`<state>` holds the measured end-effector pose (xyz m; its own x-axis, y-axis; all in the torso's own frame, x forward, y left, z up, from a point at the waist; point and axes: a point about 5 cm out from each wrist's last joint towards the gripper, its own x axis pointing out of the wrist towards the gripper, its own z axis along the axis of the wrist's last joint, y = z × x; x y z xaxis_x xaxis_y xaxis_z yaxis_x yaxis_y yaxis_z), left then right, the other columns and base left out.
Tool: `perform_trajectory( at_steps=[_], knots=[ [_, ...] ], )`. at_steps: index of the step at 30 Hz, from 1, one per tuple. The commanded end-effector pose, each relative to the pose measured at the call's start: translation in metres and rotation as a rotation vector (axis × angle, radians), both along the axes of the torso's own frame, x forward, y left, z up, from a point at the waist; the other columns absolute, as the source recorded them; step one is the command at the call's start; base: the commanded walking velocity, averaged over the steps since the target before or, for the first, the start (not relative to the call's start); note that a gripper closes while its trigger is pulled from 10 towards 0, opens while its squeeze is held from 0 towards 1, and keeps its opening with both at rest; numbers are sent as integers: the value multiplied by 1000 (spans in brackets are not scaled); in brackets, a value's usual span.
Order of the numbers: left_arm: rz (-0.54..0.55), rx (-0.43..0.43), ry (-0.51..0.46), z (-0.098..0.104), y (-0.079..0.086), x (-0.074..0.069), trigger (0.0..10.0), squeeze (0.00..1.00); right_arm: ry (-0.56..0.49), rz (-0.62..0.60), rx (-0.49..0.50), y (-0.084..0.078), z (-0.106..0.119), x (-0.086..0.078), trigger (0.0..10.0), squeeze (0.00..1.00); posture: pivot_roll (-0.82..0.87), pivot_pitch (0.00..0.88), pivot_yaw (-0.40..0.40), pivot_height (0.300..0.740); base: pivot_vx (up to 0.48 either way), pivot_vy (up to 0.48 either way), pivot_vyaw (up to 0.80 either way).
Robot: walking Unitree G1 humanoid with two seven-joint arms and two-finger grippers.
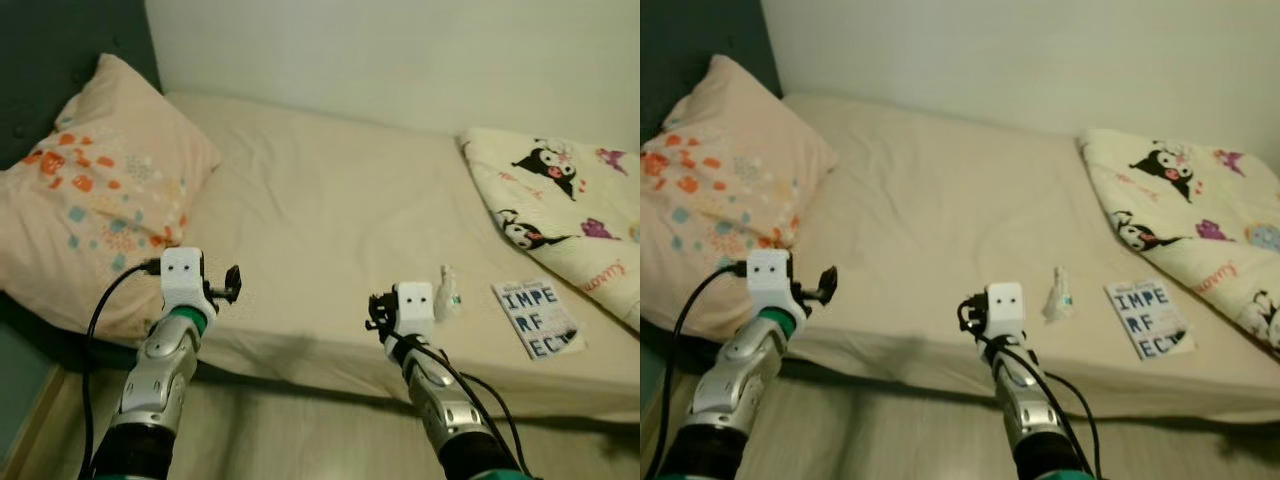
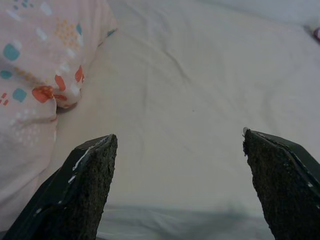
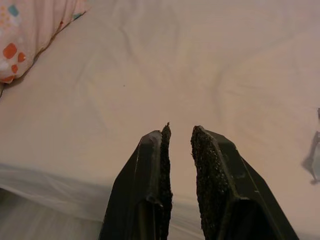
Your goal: Clean up the room
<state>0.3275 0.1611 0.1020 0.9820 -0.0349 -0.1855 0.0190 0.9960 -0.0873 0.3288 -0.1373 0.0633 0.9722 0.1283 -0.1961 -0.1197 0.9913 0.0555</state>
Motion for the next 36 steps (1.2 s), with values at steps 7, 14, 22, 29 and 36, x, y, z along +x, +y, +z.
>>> perform_trajectory(
  at_steps=[7,14,22,29,36],
  knots=[
    [-131,37,75,-24,-24,-10,10000,0,51,-119,-38,-24,-14,-8,10000,0,67,0,29,740,0,0,0],
    [-120,47,85,-27,-26,-4,10000,0,45,-224,-61,-43,-16,-17,10000,0,17,0,44,740,0,0,0],
    [-117,76,85,-31,-24,-3,10000,0,83,-306,-45,-52,-28,-29,10000,0,14,0,38,740,0,0,0],
    [-30,79,43,-22,-5,1,10000,0,120,-198,-34,-25,-36,-31,10000,0,69,0,-22,740,0,0,-800],
    [8,100,23,-20,5,-2,10000,0,120,-106,-47,-9,-33,-24,10000,0,106,2,-37,740,0,0,-457]
  ],
)
